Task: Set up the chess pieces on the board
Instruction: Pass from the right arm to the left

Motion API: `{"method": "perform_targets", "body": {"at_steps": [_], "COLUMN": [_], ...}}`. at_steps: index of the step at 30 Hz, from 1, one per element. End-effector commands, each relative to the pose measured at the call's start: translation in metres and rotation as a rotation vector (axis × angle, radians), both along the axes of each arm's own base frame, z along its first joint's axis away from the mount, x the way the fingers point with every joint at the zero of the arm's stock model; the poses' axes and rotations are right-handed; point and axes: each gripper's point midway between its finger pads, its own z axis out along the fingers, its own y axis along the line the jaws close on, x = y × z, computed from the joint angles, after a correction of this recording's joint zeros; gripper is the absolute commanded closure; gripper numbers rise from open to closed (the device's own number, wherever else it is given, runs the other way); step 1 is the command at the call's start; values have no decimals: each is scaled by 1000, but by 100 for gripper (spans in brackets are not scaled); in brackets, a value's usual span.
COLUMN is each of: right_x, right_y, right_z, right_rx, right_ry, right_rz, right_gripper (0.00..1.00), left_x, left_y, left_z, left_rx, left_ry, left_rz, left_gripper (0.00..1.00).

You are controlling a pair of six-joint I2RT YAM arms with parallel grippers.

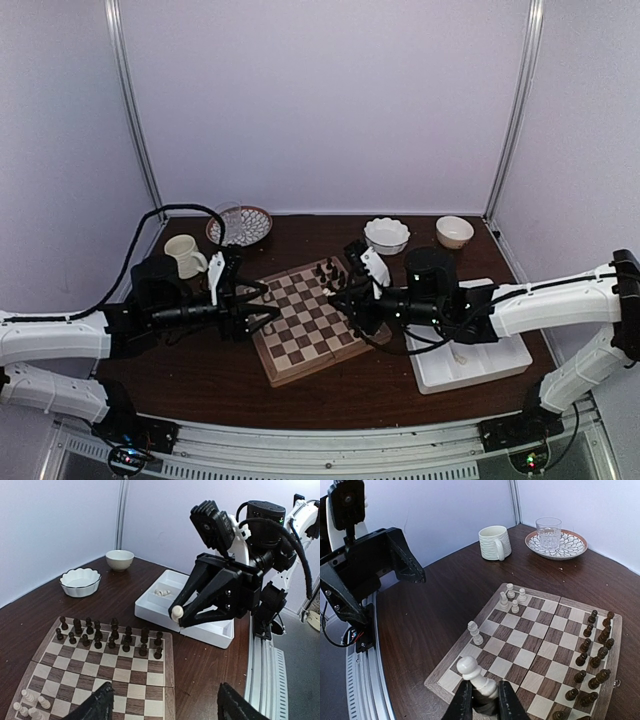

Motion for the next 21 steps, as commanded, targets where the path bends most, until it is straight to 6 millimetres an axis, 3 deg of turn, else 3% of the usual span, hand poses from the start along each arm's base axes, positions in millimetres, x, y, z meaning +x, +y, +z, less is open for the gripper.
{"method": "perform_targets", "body": {"at_steps": [1, 6, 11, 21], "right_x": [-2, -12, -19, -29], "right_y": [8, 20, 30, 42], "right_z": [-1, -6, -10, -14], "right_rx": [-12, -49, -56, -76], "right_ry": [-62, -84, -83, -94], "right_rz": [5, 44, 71, 110], "right_gripper": [87, 87, 87, 88], "left_x": [-13, -13, -18, -23], "left_y": [-12, -21, -33, -49], "left_z": [23, 17, 11, 1], "left_rx": [-95, -99, -90, -52], "left_ry": [0, 35, 53, 64], "left_rz": [-102, -133, -181, -211], "left_gripper": [31, 36, 48, 54]}}
